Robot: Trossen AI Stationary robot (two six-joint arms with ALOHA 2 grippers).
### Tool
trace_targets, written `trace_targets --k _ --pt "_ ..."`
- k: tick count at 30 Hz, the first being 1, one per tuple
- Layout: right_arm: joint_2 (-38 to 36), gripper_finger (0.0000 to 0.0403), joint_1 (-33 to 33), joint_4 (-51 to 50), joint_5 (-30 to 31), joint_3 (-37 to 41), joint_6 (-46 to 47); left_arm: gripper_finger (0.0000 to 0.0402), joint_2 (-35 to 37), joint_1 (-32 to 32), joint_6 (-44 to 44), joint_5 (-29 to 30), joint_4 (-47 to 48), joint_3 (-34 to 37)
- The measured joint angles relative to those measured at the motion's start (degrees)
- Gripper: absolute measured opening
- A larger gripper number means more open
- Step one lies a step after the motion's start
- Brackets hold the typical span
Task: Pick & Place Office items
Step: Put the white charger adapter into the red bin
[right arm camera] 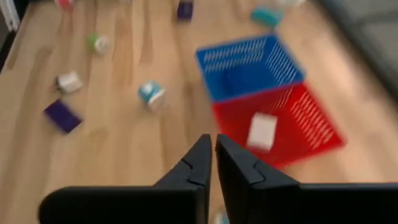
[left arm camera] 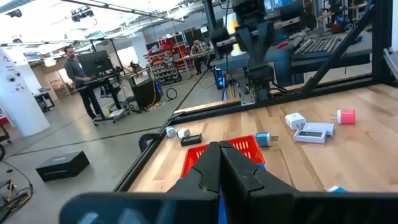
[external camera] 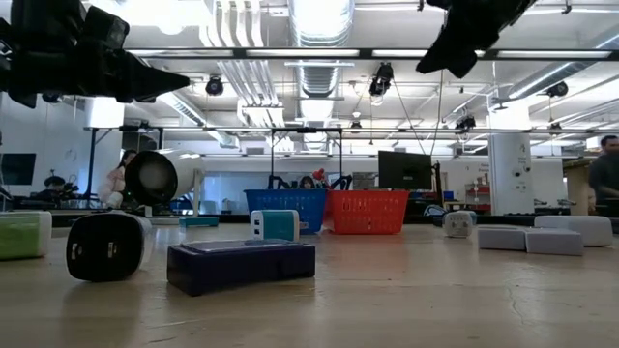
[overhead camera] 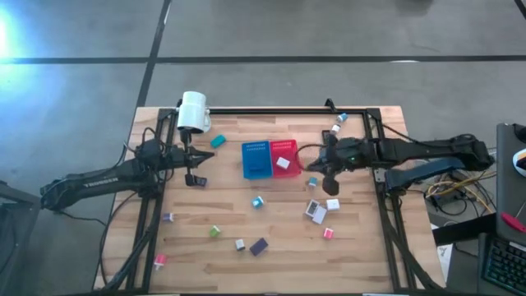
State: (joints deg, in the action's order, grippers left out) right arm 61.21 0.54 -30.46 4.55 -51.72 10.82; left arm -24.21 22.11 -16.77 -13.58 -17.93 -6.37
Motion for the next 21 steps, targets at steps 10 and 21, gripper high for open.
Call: trace_targets --k 10,21 --pt "7.7 0.0150 12.0 -13.0 0.3 -6.1 7.2 0.0012 0.0 0.0 0.8 -0.2 0.5 0.0" --pt "12.1 0.0251 15.8 -22.7 1.6 -4.0 9.2 0.0011 0.0 0.0 -0.8 -0.6 1.0 0.0"
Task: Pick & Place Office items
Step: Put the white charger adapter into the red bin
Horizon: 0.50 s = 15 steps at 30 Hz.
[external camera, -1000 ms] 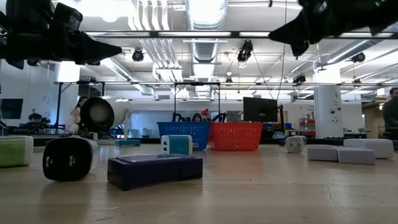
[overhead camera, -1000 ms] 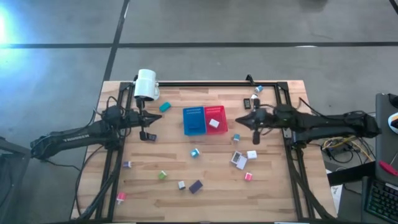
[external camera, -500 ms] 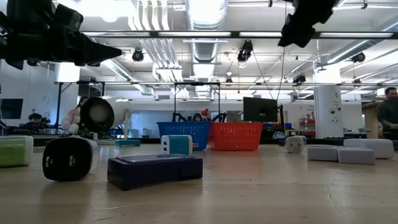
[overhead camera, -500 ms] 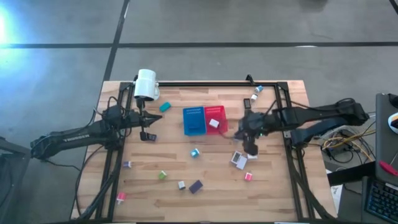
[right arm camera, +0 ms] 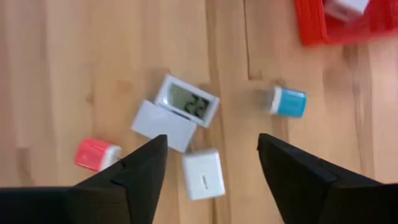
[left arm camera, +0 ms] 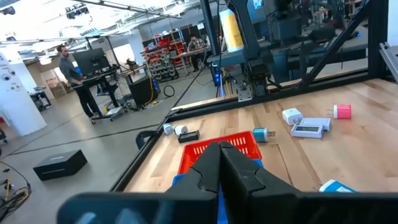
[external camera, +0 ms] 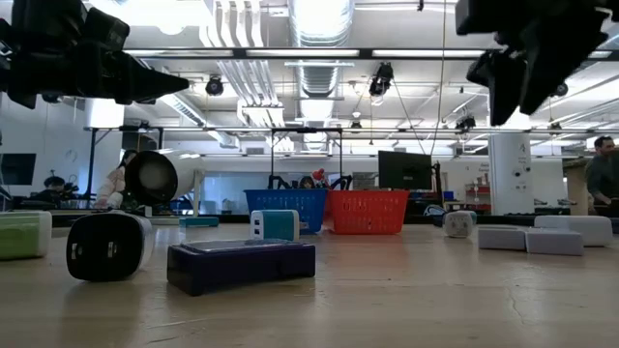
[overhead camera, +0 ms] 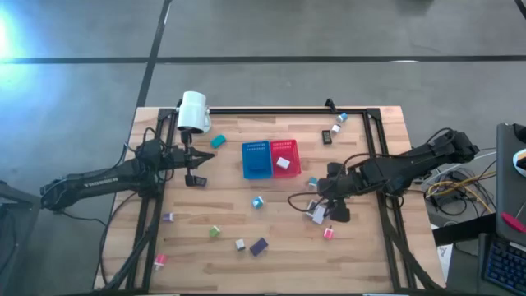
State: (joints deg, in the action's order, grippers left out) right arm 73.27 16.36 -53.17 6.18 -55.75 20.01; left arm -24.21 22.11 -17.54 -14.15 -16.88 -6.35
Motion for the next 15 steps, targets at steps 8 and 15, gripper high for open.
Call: trace_targets --k 8,15 --pt "3.4 0.0291 0.0 -0.4 -2.3 3.9 -0.2 0.0010 0.0 0.0 -0.3 0.0 0.3 0.0" --pt "8.3 0.0301 0.0 0.0 -4.4 5.2 -0.4 0.0009 0.0 0.0 -0.2 0.0 1.3 0.0"
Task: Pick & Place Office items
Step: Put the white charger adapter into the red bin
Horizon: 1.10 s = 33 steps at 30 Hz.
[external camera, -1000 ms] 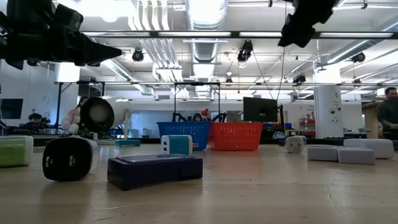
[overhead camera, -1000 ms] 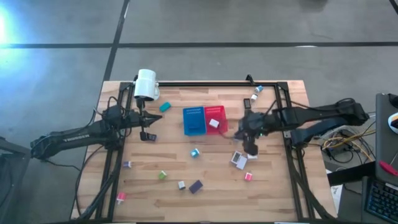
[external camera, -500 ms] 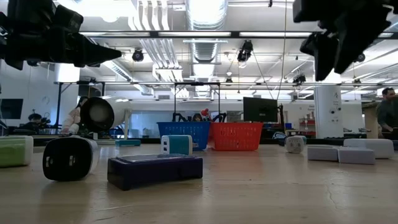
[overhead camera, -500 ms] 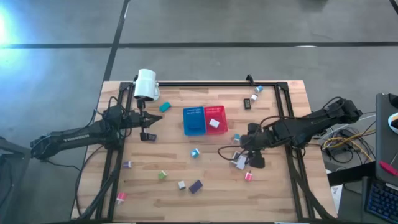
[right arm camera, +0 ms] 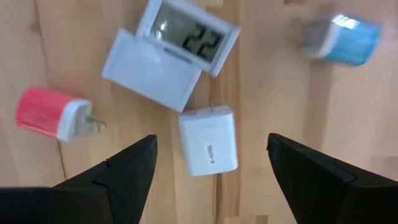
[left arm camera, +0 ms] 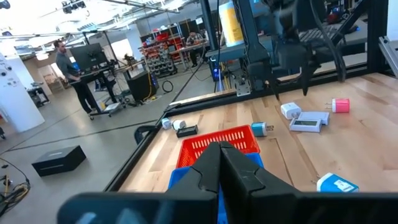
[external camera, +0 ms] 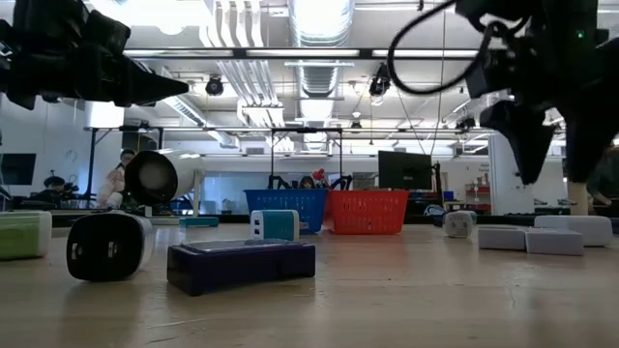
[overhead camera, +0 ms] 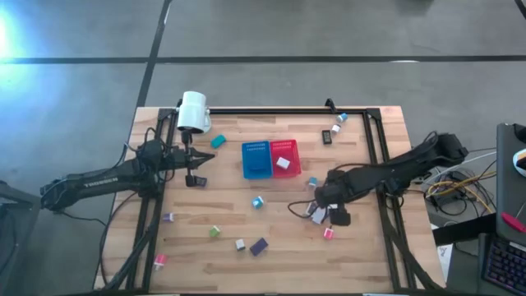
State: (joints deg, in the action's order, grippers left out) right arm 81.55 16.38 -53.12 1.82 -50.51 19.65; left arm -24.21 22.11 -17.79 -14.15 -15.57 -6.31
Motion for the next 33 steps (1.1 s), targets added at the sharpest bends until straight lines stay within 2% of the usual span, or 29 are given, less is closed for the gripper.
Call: trace_targets --k 15,20,25,31,33 --pt "8.2 0.0301 0.0 2.5 -0.5 1.8 -1.1 0.0011 0.0 0.0 0.0 0.0 0.0 0.0" --pt "10.8 0.0291 0.0 4.1 -0.5 1.8 -2.1 0.0009 0.0 0.0 0.0 0.0 0.0 0.0" --pt "12.9 0.0254 -0.1 4.3 -1.9 1.8 -4.8 0.0006 0.0 0.0 0.0 0.0 0.0 0.0" --pt "12.8 0.0170 -0.4 4.5 -4.7 1.7 -5.9 0.0012 0.0 0.0 0.0 0.0 0.0 0.0" --pt "11.6 0.0168 -0.8 4.3 -6.6 2.0 -5.9 0.0013 0.0 0.0 0.0 0.0 0.0 0.0"
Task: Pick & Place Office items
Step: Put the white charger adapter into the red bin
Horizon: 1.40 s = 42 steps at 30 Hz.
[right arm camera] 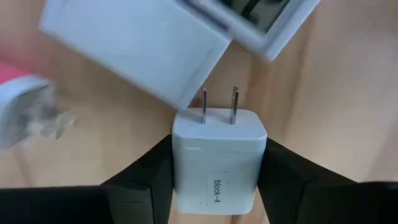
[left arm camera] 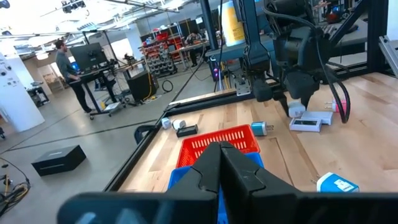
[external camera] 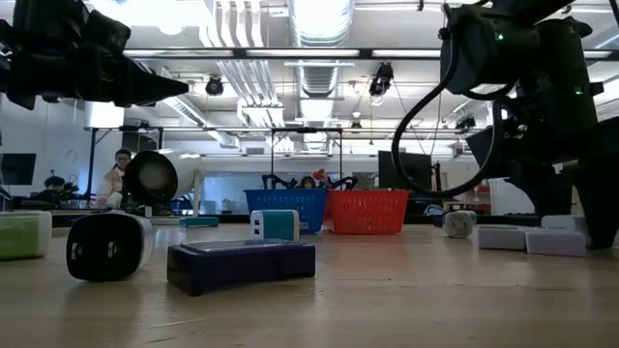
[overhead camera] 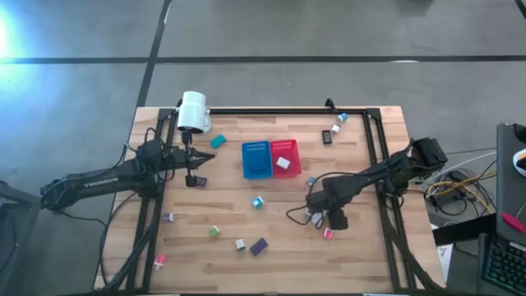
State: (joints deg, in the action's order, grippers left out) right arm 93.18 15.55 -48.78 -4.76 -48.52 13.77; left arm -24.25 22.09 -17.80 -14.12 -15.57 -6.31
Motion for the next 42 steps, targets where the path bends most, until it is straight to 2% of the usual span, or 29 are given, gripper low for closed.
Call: trace_targets --k 4,10,13,18,25,34,39,42 --pt "-5.4 0.0168 -0.6 0.2 -0.8 -0.1 0.0 0.0012 0.0 0.0 0.0 0.0 0.0 0.0" --pt "-16.7 0.0168 -2.1 1.9 4.1 -0.1 -0.2 0.0008 0.0 0.0 0.0 0.1 0.0 0.0" --pt "-23.0 0.0168 -3.7 6.9 8.1 0.5 -3.1 0.0009 0.0 0.0 0.0 0.1 0.0 0.0" --pt "-33.3 0.0168 -8.9 17.4 8.3 2.3 -8.8 0.0011 0.0 0.0 0.0 0.1 0.0 0.0" --pt "-45.0 0.0168 -16.8 25.0 8.3 5.1 -14.3 0.0006 0.0 0.0 0.5 0.1 0.0 0.0" --pt "-57.6 0.0168 -21.7 45.9 5.8 14.8 -17.1 0.0011 0.0 0.0 0.8 0.1 0.0 0.0" --pt "-61.0 0.0168 -22.9 54.6 5.6 22.1 -15.7 0.0006 0.0 0.0 0.2 0.1 0.0 0.0" --pt "-61.3 0.0168 -23.2 63.5 6.0 28.3 -15.5 0.0008 0.0 0.0 0.2 0.1 0.0 0.0"
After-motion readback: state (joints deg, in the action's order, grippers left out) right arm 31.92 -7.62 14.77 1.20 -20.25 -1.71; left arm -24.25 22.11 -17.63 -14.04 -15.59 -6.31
